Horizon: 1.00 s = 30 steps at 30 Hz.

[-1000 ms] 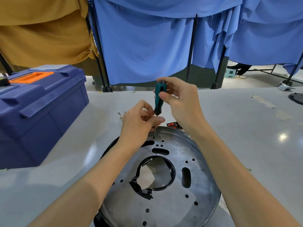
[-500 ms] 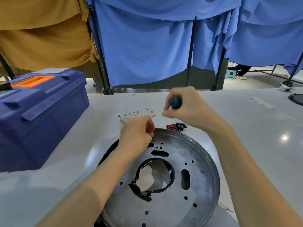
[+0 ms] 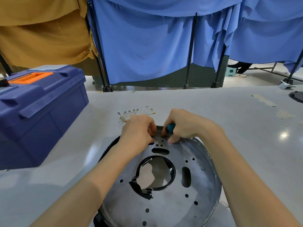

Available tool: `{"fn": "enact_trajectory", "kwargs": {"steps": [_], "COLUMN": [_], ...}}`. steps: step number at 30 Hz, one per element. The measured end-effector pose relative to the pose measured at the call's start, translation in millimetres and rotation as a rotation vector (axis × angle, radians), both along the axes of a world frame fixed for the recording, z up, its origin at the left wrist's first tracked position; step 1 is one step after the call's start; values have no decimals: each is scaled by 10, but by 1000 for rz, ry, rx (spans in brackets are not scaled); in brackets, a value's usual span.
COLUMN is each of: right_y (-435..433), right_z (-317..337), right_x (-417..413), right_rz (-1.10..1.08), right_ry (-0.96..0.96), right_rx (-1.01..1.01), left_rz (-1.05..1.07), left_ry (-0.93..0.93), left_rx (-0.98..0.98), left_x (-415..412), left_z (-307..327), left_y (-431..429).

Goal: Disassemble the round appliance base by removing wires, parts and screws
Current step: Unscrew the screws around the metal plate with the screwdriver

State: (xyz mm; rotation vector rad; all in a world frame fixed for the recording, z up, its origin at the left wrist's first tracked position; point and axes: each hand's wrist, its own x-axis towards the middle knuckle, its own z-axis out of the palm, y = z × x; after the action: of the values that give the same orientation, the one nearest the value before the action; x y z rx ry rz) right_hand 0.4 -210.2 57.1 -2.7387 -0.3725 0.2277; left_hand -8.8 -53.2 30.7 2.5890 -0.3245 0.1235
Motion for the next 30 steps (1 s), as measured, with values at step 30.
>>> {"fn": "enact_trajectory", "kwargs": {"steps": [30], "right_y": [37], "right_z": [-74], "right_x": [41], "right_rz": [-23], "right_ry": [11], "right_rx": [42], "left_rz": [-207], "left_ry": [-347], "left_rx": [813], "left_x": [-85], "left_z": [-84], "left_y": [-208]}}
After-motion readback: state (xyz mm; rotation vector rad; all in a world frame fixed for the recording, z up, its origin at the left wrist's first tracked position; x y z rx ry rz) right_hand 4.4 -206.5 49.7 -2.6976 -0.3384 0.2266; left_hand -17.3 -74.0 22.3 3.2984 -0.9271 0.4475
